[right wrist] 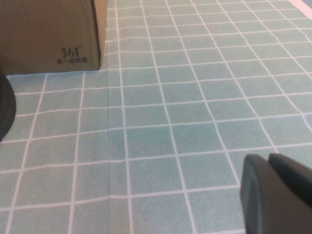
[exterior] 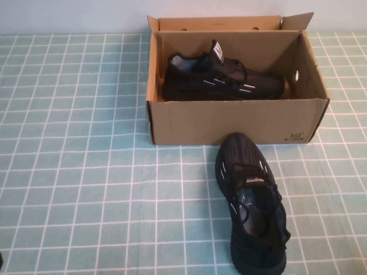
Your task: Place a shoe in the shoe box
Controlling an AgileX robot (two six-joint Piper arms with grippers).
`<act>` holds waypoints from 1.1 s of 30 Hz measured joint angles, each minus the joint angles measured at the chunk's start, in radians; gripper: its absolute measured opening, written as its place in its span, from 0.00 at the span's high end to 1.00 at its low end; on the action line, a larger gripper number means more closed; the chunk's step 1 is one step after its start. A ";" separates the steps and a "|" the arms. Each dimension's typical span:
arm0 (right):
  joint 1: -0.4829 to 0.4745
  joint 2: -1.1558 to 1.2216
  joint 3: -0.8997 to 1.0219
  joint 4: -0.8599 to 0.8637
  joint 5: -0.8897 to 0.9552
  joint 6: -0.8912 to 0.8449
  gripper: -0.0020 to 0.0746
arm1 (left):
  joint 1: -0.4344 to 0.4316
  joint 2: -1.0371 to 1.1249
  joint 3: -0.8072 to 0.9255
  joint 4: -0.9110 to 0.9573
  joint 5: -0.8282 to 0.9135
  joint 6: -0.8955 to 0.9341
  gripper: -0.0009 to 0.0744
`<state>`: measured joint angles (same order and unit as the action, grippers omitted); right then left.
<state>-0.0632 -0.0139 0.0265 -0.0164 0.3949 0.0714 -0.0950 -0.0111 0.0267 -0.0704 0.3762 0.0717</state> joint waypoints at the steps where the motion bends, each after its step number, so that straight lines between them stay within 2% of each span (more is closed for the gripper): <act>1: 0.000 0.000 0.000 0.000 0.000 0.000 0.98 | 0.000 0.000 0.000 0.000 0.000 0.000 0.99; 29: 0.000 0.000 0.000 0.008 -0.042 0.000 0.98 | 0.000 0.000 0.000 0.000 0.000 0.000 0.99; 33: 0.000 0.000 0.000 0.104 -0.109 0.009 0.98 | 0.000 0.000 0.000 0.000 0.000 0.000 0.99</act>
<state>-0.0632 -0.0139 0.0265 0.0878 0.2863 0.0804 -0.0950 -0.0111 0.0267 -0.0704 0.3762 0.0717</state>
